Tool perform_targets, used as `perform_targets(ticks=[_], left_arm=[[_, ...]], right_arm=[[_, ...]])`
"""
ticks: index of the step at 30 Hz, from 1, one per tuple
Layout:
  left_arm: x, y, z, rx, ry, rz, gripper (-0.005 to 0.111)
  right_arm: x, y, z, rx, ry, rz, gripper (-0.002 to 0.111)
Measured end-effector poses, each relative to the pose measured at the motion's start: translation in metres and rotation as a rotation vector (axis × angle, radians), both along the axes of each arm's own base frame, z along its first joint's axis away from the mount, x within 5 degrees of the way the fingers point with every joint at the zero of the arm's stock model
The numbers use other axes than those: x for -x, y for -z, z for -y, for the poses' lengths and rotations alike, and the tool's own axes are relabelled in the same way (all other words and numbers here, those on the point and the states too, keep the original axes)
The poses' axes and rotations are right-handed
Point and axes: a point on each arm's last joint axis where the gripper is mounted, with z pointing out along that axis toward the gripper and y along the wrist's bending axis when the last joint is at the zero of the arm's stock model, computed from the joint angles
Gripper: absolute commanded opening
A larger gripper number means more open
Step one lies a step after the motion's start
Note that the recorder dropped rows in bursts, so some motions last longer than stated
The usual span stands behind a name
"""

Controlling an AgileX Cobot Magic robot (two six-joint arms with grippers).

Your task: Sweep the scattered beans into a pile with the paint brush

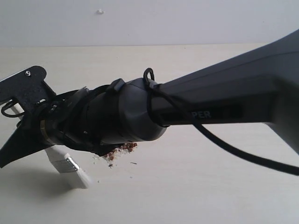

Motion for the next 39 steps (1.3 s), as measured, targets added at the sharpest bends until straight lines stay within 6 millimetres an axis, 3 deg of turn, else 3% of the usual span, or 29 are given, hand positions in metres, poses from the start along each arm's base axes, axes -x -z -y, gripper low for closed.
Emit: perform_targets(ticks=[12, 15, 20, 29, 39], left_arm=[[0.0, 0.0, 0.0, 0.0, 0.0, 0.0, 0.0], [0.0, 0.0, 0.0, 0.0, 0.0, 0.0, 0.0], [0.0, 0.0, 0.0, 0.0, 0.0, 0.0, 0.0], [0.0, 0.0, 0.0, 0.0, 0.0, 0.0, 0.0], [0.0, 0.0, 0.0, 0.0, 0.0, 0.0, 0.0]], right_arm=[[-0.016, -0.006, 0.009, 0.066, 0.128, 0.179, 0.0], [-0.013, -0.007, 0.008, 0.047, 0.111, 0.138, 0.0], [0.003, -0.027, 0.002, -0.052, -0.018, 0.009, 0.0], [-0.005, -0.005, 0.01, 0.04, 0.07, 0.063, 0.0], [-0.015, -0.005, 0.018, 0.113, 0.149, 0.175, 0.0]])
